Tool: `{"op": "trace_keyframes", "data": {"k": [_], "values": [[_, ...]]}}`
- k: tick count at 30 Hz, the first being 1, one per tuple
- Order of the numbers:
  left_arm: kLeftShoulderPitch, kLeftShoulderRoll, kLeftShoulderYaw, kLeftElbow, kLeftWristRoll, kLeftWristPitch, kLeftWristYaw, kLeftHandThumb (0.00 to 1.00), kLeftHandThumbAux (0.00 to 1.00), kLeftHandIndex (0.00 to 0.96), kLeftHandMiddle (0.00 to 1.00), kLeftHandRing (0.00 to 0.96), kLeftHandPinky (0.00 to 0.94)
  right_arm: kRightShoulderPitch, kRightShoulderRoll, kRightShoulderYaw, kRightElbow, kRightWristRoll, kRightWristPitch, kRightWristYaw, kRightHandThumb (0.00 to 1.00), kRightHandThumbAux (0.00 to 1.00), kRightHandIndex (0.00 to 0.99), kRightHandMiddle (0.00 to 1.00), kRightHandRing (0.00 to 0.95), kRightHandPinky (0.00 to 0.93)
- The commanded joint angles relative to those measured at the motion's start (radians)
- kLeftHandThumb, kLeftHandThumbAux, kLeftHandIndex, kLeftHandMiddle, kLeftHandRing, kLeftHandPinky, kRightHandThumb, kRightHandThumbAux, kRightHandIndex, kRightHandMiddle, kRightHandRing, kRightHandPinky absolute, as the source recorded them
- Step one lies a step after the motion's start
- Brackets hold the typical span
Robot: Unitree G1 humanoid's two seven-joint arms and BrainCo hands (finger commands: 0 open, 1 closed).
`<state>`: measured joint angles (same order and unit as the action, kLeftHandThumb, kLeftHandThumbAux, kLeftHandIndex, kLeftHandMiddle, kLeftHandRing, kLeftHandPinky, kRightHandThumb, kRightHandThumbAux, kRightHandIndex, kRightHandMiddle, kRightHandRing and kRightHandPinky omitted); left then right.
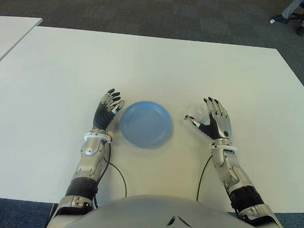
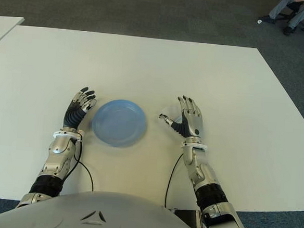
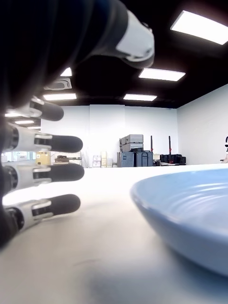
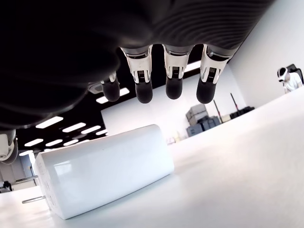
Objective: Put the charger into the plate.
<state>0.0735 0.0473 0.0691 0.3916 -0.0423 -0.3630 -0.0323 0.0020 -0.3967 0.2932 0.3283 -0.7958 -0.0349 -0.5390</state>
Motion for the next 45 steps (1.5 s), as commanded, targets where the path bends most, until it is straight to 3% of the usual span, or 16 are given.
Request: {"op": "trace_keyframes", "data": {"k": [1,11,23,45], "values": [[0.029,0.002,0.001,0.015,-0.001,0.035,-0.009,0.0,0.552,0.12,0.192,0.198,0.214,0.038,0.003,0.009,0.033,0.021,-0.002,0.034,0.289,0.314,0.0,0.0,0.002,0.092],[0.039,0.0,-0.002,-0.003,0.003,0.036,-0.005,0.0,0.552,0.124,0.196,0.203,0.224,0.048,-0.011,0.004,-0.005,0.057,0.018,0.139,0.258,0.323,0.0,0.0,0.009,0.1],[0.056,-0.01,-0.008,-0.036,0.006,0.052,0.004,0.0,0.549,0.122,0.192,0.198,0.213,0.068,-0.019,-0.002,-0.132,0.05,0.188,0.363,0.239,0.328,0.0,0.0,0.004,0.102],[0.059,-0.032,-0.014,-0.058,0.017,0.065,0.008,0.0,0.534,0.117,0.181,0.187,0.199,0.053,-0.029,0.015,-0.238,-0.042,0.352,0.513,0.26,0.333,0.0,0.0,0.008,0.112]]}}
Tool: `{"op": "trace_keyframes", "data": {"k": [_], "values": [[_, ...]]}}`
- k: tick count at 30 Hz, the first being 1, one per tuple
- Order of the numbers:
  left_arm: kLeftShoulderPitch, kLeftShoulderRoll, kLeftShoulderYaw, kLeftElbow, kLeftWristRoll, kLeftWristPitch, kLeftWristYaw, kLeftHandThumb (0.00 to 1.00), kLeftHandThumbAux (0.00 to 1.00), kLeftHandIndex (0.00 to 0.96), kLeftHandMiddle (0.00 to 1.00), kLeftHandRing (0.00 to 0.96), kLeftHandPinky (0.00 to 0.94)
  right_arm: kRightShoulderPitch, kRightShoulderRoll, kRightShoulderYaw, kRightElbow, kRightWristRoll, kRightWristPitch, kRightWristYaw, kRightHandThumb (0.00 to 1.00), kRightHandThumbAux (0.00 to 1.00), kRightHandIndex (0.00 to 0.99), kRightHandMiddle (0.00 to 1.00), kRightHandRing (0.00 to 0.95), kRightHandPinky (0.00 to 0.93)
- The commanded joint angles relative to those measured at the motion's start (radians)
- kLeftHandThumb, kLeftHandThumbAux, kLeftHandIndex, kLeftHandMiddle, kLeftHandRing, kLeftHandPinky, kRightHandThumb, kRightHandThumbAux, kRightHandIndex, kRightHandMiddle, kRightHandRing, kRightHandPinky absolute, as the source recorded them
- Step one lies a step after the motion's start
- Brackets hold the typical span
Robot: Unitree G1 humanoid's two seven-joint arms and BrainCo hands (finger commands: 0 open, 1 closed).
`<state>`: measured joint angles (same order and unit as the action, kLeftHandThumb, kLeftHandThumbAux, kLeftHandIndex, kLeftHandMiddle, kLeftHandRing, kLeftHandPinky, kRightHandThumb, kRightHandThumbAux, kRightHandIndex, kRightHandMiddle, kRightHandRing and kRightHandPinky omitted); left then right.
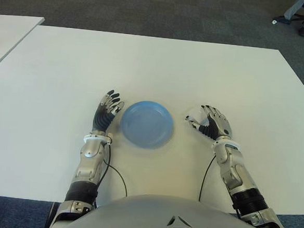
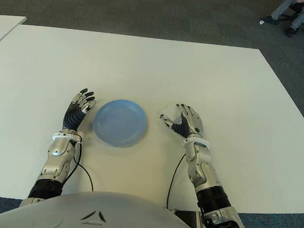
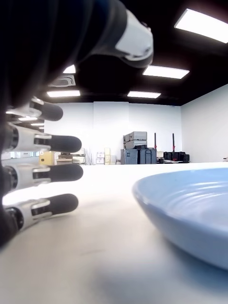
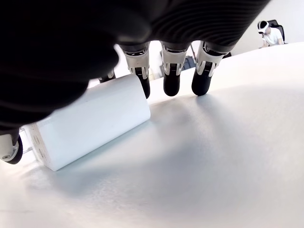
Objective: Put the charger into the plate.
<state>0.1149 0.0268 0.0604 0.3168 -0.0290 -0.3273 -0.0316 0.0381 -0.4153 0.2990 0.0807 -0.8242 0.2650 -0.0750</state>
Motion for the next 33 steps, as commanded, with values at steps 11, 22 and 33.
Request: {"op": "trace_keyframes", "data": {"k": [11,22,33], "values": [[0.014,-0.02,-0.008,0.019,-0.003,0.026,-0.002,0.0,0.537,0.124,0.183,0.187,0.208,0.001,-0.005,0.009,-0.009,-0.039,0.086,0.099,0.264,0.337,0.0,0.0,0.01,0.118],[0.015,-0.027,-0.006,0.014,-0.003,0.031,0.001,0.0,0.54,0.126,0.188,0.193,0.21,-0.003,0.014,-0.002,-0.018,-0.04,0.098,0.087,0.269,0.356,0.0,0.0,0.051,0.179],[0.009,-0.027,-0.003,0.024,-0.006,0.027,-0.002,0.0,0.544,0.124,0.186,0.19,0.208,-0.009,0.07,-0.044,0.046,0.006,0.013,-0.128,0.331,0.381,0.127,0.23,0.403,0.609]]}}
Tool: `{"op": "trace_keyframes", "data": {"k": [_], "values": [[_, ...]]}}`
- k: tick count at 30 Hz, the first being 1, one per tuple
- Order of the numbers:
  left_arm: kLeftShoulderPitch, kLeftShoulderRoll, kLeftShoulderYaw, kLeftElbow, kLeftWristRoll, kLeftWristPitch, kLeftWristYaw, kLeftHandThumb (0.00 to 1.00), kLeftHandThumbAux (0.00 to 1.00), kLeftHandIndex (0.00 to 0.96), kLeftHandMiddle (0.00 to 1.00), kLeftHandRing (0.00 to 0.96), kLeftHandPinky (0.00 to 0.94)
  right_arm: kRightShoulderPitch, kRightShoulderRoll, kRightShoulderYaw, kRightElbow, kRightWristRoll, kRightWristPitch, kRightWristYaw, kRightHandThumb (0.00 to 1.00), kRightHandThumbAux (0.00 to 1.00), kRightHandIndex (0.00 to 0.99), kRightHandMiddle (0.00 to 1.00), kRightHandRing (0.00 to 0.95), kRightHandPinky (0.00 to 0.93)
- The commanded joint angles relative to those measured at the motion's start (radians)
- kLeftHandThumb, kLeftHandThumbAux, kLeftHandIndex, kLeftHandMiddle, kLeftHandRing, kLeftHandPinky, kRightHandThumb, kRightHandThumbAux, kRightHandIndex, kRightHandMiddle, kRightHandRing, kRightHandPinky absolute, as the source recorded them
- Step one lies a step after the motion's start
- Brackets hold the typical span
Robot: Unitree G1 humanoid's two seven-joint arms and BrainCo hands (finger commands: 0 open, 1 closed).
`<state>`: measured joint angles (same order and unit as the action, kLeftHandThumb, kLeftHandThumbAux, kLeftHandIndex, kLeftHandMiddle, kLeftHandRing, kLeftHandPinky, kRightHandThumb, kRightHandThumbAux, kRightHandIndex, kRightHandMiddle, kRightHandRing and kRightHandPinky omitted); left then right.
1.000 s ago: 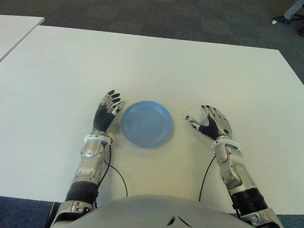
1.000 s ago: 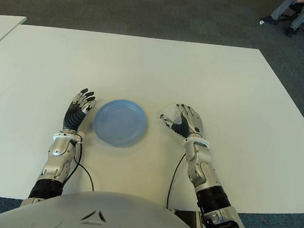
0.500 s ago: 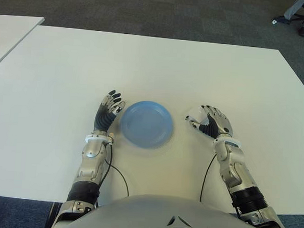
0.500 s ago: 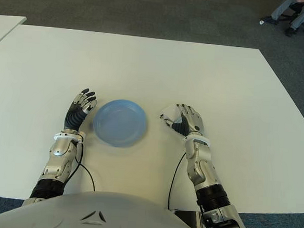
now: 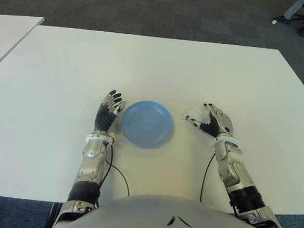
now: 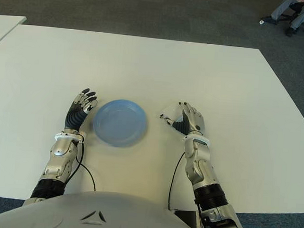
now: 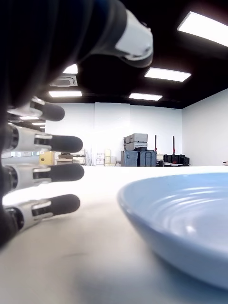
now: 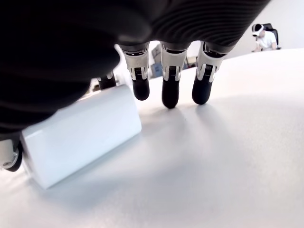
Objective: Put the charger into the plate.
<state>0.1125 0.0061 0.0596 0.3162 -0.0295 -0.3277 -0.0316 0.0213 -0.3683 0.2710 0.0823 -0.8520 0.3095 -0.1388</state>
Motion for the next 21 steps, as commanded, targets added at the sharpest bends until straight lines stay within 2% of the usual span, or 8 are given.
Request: {"op": "trace_keyframes", "data": {"k": [1,3,5,7,8,11,17,21], "values": [[0.012,-0.006,-0.002,0.024,-0.006,0.028,-0.002,0.0,0.544,0.124,0.186,0.191,0.209,0.008,0.029,-0.021,0.051,0.038,-0.044,-0.095,0.336,0.381,0.14,0.242,0.416,0.619],[0.013,-0.006,-0.002,0.022,-0.007,0.03,-0.003,0.0,0.545,0.125,0.188,0.193,0.212,0.008,0.039,-0.029,0.062,0.043,-0.064,-0.149,0.374,0.395,0.203,0.326,0.474,0.656],[0.012,-0.006,-0.001,0.023,-0.008,0.03,-0.002,0.0,0.546,0.126,0.189,0.193,0.211,0.007,0.05,-0.033,0.073,0.043,-0.078,-0.202,0.454,0.425,0.293,0.487,0.566,0.704],[0.01,-0.006,0.0,0.025,-0.009,0.031,-0.001,0.0,0.547,0.126,0.188,0.193,0.209,0.003,0.059,-0.034,0.084,0.04,-0.086,-0.246,0.517,0.452,0.352,0.58,0.625,0.746],[0.01,-0.006,0.0,0.025,-0.008,0.032,-0.001,0.0,0.547,0.126,0.186,0.191,0.205,0.001,0.062,-0.034,0.088,0.038,-0.088,-0.263,0.587,0.542,0.379,0.63,0.667,0.776],[0.011,-0.004,0.0,0.022,-0.011,0.032,-0.005,0.0,0.545,0.12,0.178,0.182,0.196,-0.01,0.07,-0.031,0.094,0.035,-0.095,-0.3,0.685,0.65,0.42,0.73,0.75,0.827],[0.005,-0.004,0.002,0.032,-0.012,0.021,-0.002,0.0,0.544,0.117,0.179,0.183,0.206,-0.015,0.078,-0.038,0.101,0.065,-0.107,-0.295,0.738,0.7,0.439,0.814,0.818,0.847],[0.003,-0.004,0.003,0.041,-0.009,0.005,0.001,0.0,0.542,0.12,0.183,0.187,0.205,-0.017,0.106,-0.059,0.078,0.12,-0.088,-0.253,0.745,0.706,0.44,0.846,0.846,0.86]]}}
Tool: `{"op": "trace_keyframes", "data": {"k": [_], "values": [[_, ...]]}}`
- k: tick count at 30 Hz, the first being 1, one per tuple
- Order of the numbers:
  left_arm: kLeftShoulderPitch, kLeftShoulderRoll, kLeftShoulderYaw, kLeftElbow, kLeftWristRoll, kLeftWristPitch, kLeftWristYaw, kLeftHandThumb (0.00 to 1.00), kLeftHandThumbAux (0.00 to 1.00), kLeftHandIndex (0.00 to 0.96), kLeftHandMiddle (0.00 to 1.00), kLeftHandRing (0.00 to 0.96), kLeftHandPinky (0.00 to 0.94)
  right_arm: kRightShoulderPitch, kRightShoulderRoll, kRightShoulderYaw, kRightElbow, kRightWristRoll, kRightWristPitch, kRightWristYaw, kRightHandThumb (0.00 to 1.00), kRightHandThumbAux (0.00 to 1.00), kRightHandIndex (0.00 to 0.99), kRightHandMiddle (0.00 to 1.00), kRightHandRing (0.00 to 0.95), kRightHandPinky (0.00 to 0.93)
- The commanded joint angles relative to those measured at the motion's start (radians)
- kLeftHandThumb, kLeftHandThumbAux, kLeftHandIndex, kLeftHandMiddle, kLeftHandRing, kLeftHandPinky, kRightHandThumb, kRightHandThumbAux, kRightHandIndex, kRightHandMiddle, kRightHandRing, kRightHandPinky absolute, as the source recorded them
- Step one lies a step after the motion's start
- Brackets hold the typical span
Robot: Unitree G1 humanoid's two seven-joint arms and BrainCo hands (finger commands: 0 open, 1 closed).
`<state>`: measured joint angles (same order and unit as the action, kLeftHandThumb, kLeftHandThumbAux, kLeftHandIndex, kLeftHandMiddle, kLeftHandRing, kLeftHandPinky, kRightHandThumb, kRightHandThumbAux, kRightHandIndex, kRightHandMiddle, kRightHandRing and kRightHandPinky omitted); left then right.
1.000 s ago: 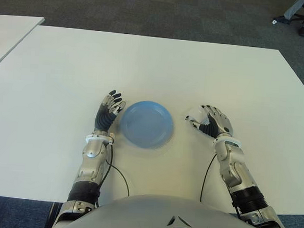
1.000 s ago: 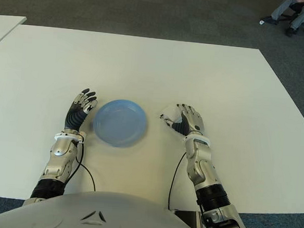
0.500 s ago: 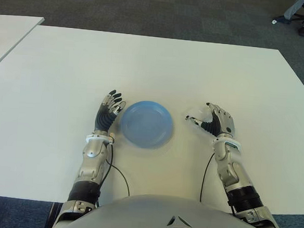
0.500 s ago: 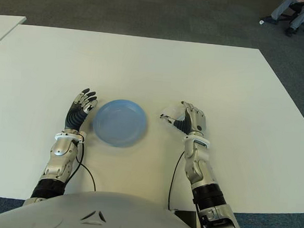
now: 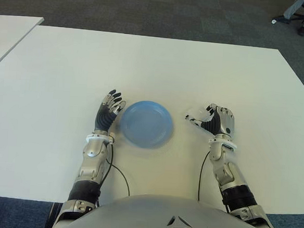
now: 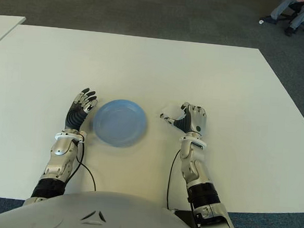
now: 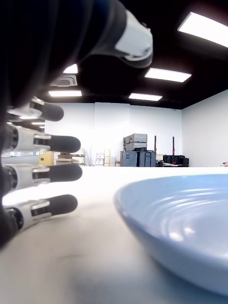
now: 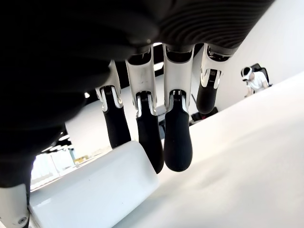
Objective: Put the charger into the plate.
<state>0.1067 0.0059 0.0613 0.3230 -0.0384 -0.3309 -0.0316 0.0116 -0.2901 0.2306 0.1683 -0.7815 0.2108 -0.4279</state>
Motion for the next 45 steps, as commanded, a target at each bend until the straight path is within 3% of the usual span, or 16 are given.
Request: {"op": "trace_keyframes", "data": {"k": [1,22,45], "values": [[0.008,-0.004,0.001,0.037,-0.001,0.006,0.0,0.0,0.542,0.121,0.184,0.188,0.205,-0.009,0.032,-0.021,-0.009,0.056,0.013,0.04,0.745,0.706,0.44,0.849,0.848,0.862],[-0.008,-0.01,0.006,0.064,0.0,-0.017,0.011,0.0,0.538,0.144,0.208,0.21,0.218,-0.011,0.033,-0.038,-0.013,0.082,-0.02,0.025,0.746,0.709,0.44,0.884,0.874,0.865],[-0.024,-0.012,0.005,0.076,0.003,0.004,0.014,0.0,0.556,0.146,0.214,0.215,0.223,-0.015,0.018,-0.036,-0.041,0.046,0.012,0.049,0.744,0.71,0.44,0.874,0.872,0.873]]}}
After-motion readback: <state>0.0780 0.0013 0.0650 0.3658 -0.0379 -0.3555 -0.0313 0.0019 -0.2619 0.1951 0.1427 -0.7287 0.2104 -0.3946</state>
